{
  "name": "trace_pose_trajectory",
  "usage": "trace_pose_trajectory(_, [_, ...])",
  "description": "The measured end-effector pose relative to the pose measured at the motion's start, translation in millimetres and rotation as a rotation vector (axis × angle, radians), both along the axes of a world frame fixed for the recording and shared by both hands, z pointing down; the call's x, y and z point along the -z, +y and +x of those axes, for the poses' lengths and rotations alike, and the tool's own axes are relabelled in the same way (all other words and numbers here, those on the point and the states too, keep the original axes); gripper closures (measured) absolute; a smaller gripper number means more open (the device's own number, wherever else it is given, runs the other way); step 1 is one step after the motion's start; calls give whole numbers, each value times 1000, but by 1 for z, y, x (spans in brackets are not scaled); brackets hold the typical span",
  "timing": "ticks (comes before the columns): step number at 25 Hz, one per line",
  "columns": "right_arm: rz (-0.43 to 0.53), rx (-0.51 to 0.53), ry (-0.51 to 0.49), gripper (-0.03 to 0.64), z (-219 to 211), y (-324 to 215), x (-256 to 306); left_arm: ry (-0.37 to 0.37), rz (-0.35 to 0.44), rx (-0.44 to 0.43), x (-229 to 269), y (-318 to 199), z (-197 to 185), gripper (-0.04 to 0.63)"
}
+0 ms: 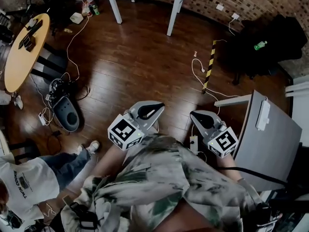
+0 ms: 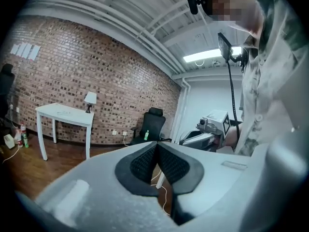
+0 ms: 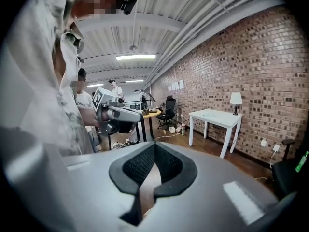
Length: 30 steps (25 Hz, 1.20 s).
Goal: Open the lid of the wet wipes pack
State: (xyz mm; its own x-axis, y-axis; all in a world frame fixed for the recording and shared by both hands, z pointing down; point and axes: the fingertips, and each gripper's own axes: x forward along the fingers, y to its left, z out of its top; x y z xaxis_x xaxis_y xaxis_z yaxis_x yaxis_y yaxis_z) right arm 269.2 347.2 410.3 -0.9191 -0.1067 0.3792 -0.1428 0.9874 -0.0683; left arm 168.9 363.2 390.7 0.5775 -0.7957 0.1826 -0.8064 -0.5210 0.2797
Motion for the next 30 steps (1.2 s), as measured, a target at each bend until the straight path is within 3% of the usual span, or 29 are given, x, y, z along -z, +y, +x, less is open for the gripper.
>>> trace_pose_trajectory(6, [52,35,-8,609,-75,-93,16,-12,34,37,10,-84,-85,595])
trace_pose_trajectory(10, [49,78,-2,609,-111,-130,16,-13,26,66,11,-112,-116,595])
trace_pose_trajectory(22, [40,260,-69,609,-227,-286,-6,-29,-38,301,-18,-230,-216,595])
trace_pose_trajectory(30, [36,367,-91,609,-295,-431,5,-108,-52,352,-1,-383,-270,595])
